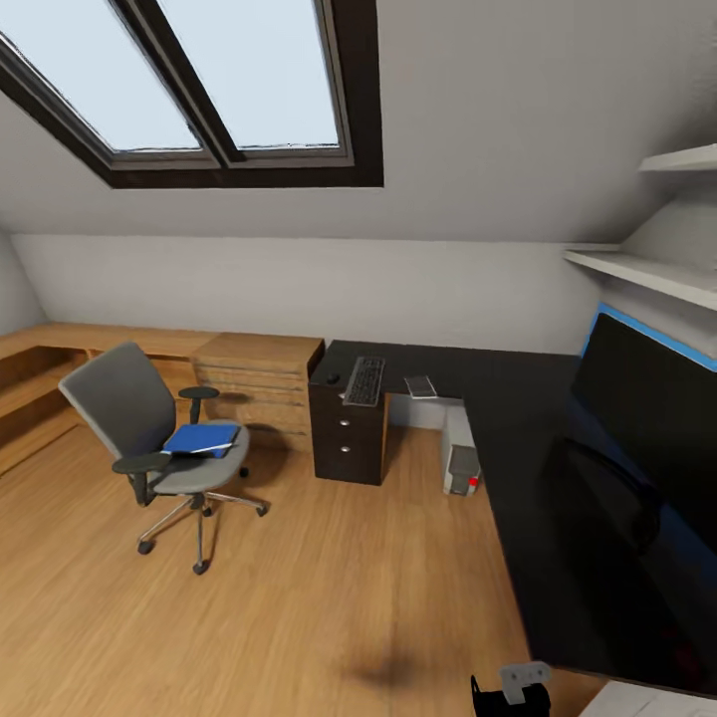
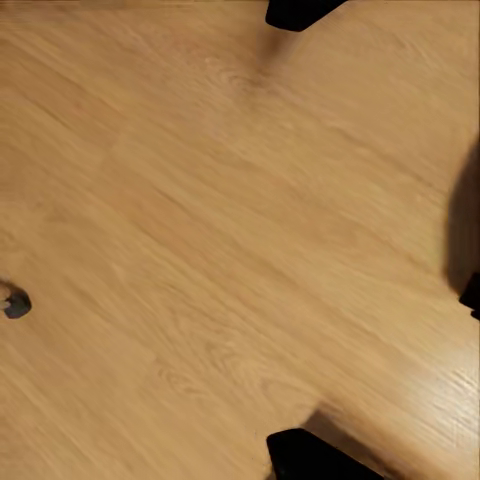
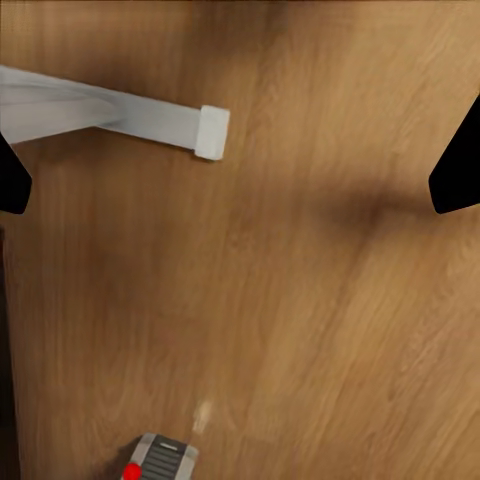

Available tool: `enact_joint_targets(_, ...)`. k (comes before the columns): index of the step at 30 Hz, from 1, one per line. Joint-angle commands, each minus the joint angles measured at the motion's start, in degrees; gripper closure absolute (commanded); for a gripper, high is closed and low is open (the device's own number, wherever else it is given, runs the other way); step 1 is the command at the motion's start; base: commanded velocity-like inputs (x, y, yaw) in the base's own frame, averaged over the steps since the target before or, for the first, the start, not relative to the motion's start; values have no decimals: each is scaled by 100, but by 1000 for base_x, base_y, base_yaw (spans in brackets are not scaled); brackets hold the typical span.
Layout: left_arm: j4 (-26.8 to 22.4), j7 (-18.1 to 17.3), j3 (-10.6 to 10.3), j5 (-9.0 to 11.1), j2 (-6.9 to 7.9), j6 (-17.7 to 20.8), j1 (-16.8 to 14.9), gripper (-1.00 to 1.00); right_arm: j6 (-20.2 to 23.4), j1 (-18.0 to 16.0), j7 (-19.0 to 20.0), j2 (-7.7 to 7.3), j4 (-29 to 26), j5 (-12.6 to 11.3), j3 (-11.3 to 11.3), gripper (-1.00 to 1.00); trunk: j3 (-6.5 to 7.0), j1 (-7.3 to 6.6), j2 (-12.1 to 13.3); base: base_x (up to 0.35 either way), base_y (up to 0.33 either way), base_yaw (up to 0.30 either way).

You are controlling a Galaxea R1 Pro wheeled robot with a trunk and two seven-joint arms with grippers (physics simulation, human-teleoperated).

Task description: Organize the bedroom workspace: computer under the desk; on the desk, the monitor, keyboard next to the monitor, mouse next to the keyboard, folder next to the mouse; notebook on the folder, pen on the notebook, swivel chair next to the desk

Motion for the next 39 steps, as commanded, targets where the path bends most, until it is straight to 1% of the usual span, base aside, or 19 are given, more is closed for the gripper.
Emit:
enact_joint_targets(1,-3,47,-49,12,3,-10,-4,-100,-27,-9,-3,3,14,-59,52,-100,-12,6,-12,266,238,-294)
enact_joint_targets(7,-3,49,-53,13,4,-1,-4,-100,-27,-9,-3,3,14,-52,54,-100,-23,6,-12,265,238,-230)
enact_joint_targets(16,-3,58,-58,13,-4,-3,-4,-100,-15,38,-3,3,14,-34,54,-100,-26,6,-12,265,238,-21)
enact_joint_targets(22,-3,58,-58,13,-4,-3,-4,-100,-1,44,-3,86,14,-33,47,-100,-26,6,-12,265,237,0)
enact_joint_targets(26,-3,58,-58,13,-4,-3,-4,-100,-1,44,-3,111,14,-35,45,-100,-26,6,-12,276,218,0)
enact_joint_targets(35,-3,34,-58,13,-4,-3,-4,-100,-35,44,-3,129,14,-42,50,-100,-25,6,-12,315,69,-2)
enact_joint_targets(39,6,32,-58,13,-4,-3,-4,-100,-42,44,4,129,14,-42,51,-100,-9,6,-12,322,3,-140)
